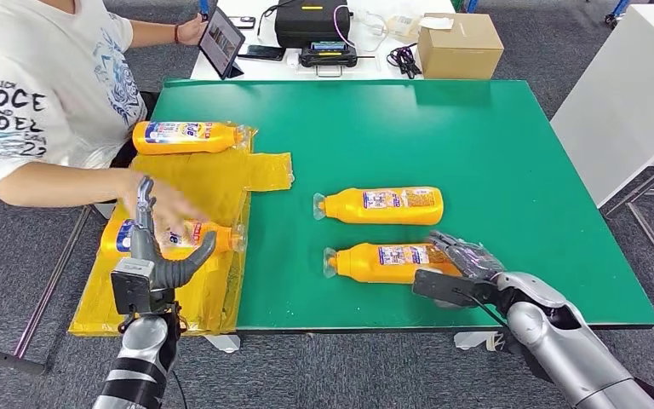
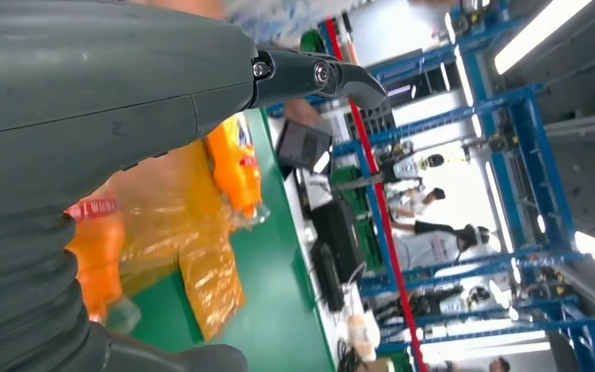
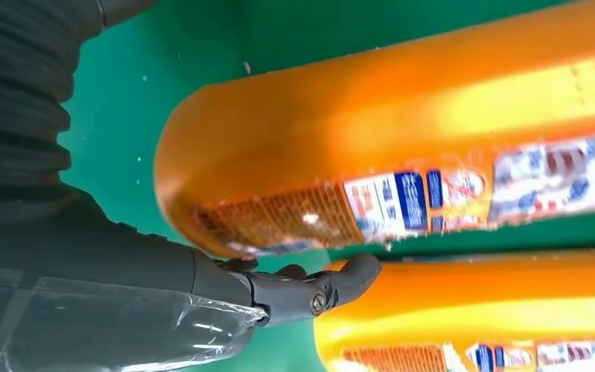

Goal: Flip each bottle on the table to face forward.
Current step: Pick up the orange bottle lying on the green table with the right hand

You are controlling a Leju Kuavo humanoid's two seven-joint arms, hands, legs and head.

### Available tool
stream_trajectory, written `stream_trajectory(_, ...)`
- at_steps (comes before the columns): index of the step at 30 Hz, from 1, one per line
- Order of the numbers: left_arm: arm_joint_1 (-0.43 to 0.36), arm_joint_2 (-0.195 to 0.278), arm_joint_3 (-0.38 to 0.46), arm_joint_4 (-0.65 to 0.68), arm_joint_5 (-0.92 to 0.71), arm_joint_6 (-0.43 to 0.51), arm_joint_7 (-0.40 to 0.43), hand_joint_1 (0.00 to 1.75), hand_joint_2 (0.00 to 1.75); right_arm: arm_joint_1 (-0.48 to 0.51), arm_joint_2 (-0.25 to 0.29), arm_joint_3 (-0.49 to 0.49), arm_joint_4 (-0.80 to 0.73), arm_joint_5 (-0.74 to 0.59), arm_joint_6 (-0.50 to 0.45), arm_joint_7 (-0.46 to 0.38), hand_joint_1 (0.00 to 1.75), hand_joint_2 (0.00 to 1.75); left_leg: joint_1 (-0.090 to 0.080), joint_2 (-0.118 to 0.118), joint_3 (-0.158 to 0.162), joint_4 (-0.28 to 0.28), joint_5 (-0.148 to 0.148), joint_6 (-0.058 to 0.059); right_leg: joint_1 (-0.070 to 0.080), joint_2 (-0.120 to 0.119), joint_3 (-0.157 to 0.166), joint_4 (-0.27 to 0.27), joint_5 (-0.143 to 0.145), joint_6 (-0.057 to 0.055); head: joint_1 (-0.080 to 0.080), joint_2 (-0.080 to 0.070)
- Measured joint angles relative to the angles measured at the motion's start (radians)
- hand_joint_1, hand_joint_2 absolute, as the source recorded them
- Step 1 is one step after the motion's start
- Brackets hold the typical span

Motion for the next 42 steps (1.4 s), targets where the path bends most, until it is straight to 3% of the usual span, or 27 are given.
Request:
stream_trajectory(18, -0.021, -0.014, -0.031, 0.077, 0.004, -0.01, 0.0, 0.0, 1.75, 0.001, 0.053, 0.03, 0.101, 0.046, -0.105, 0.021, 0.0, 1.75, 0.0, 0.001, 0.001, 0.0, 0.0, 0.0, 0.0, 0.0, 0.0, 0.0, 0.0, 0.0, 0.0, 0.0)
stream_trajectory(19, -0.021, -0.014, -0.031, 0.079, 0.004, -0.012, 0.0, 0.0, 1.75, 0.001, 0.057, 0.03, 0.103, 0.05, -0.111, 0.022, 0.14, 1.75, 0.0, 0.001, 0.001, 0.0, 0.0, 0.0, 0.0, 0.0, 0.0, 0.0, 0.0, 0.0, 0.0, 0.0)
stream_trajectory(22, -0.023, -0.014, -0.031, 0.085, 0.004, -0.017, 0.0, 0.0, 1.75, 0.005, 0.07, 0.028, 0.111, 0.062, -0.128, 0.023, 1.31, 1.75, 0.0, 0.001, 0.001, 0.0, 0.0, 0.0, 0.0, 0.0, 0.0, 0.0, 0.0, 0.0, 0.0, 0.0)
stream_trajectory(23, -0.024, -0.015, -0.031, 0.087, 0.004, -0.019, 0.0, 0.0, 1.75, 0.008, 0.076, 0.027, 0.113, 0.064, -0.133, 0.021, 1.55, 1.75, 0.0, 0.001, 0.001, 0.0, 0.0, 0.0, 0.001, 0.0, 0.001, 0.0, 0.0, 0.0, 0.0, 0.0)
stream_trajectory(25, -0.025, -0.017, -0.031, 0.093, 0.004, -0.025, 0.0, 0.0, 1.75, 0.012, 0.088, 0.021, 0.119, 0.068, -0.14, 0.015, 1.55, 1.75, 0.0, 0.001, 0.001, 0.0, 0.0, 0.0, 0.001, 0.0, 0.001, 0.0, 0.0, 0.0, 0.0, 0.0)
stream_trajectory(29, -0.028, -0.021, -0.031, 0.101, 0.003, -0.028, 0.0, 0.0, 1.75, 0.014, 0.106, 0.012, 0.126, 0.071, -0.145, 0.009, 1.75, 1.75, 0.001, 0.002, 0.002, 0.0, 0.0, 0.0, 0.001, 0.001, 0.001, 0.0, 0.0, 0.0, 0.0, 0.0)
stream_trajectory(38, -0.03, -0.024, -0.031, 0.118, 0.0, -0.044, 0.0, 0.0, 1.75, 0.047, 0.149, -0.029, 0.131, 0.092, -0.191, -0.027, 1.75, 1.75, 0.001, 0.001, 0.003, 0.0, 0.0, 0.0, 0.001, 0.001, 0.002, 0.0, 0.0, 0.0, 0.0, 0.0)
stream_trajectory(42, -0.025, -0.031, -0.029, 0.124, 0.005, -0.075, 0.001, 0.0, 1.75, 0.105, 0.212, -0.086, 0.105, 0.127, -0.289, -0.076, 1.75, 1.75, 0.001, 0.001, 0.002, 0.0, 0.0, 0.0, 0.001, 0.0, 0.002, 0.0, 0.0, 0.0, 0.0, 0.0)
